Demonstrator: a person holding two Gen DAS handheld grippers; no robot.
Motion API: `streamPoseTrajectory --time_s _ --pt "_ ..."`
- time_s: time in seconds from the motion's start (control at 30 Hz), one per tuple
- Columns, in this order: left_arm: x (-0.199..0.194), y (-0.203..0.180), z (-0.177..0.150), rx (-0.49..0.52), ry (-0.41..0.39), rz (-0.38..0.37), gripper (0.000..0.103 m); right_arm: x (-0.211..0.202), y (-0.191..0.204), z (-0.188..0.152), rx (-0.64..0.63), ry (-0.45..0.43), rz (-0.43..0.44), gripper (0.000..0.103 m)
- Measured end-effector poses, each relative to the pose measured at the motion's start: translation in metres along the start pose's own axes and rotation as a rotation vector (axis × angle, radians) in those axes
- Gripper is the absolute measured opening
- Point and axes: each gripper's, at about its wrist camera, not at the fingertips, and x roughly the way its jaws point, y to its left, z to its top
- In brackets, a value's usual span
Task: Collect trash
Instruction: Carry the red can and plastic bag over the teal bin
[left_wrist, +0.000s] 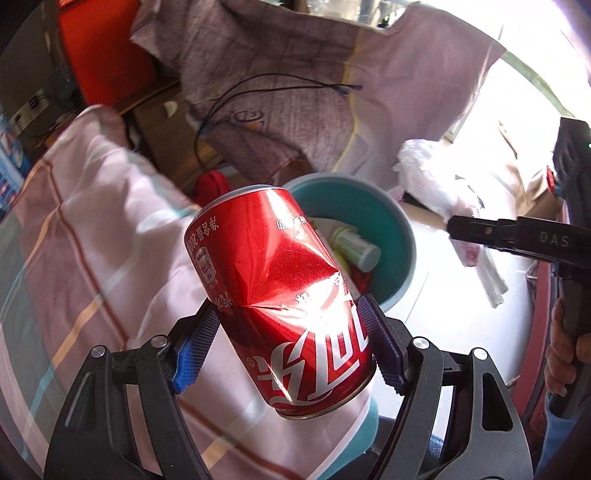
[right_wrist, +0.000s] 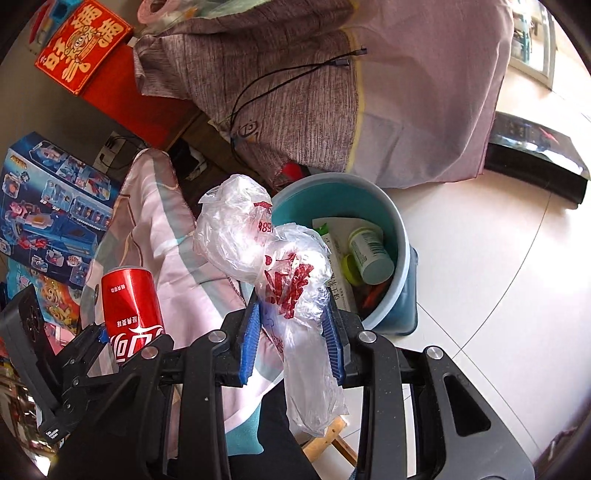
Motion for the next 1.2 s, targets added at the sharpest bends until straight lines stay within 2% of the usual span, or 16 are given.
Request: streamPoseTrajectory --time_s 0.3,0.7,0.83,0.87,0.93,0.97,1.2 --pt "0.025 -0.008 0.021 0.029 0.016 -0.044 0.076 0.025 0.002 0.017 0.007 0.029 -0.018 0.031" --pt "0.044 0.006 0.04 0.034 0.026 -0.068 0.076 0.057 0.0 0.031 0.031 0.067 -0.052 0.031" --pt "0.049 0.012 0.043 0.019 0.03 -0.085 0.076 0.064 0.001 0.035 0.026 0.065 -0.072 0.034" --pt "0.05 0.013 0.043 0.019 0.031 -0.087 0.076 0.066 0.001 0.036 0.025 0.064 -0.076 0.036" --pt "0.052 0.014 0.043 0.021 0.036 -0.091 0.076 0.067 0.001 0.038 0.034 0.058 -0.081 0.051" --pt "0.053 0.015 0.043 0.022 0.038 -0.092 0.076 0.067 0.0 0.038 0.043 0.049 -0.086 0.065" --pt "0.059 0.019 0.041 0.01 0.049 -0.104 0.076 0.061 -0.001 0.037 0.028 0.036 -0.129 0.074"
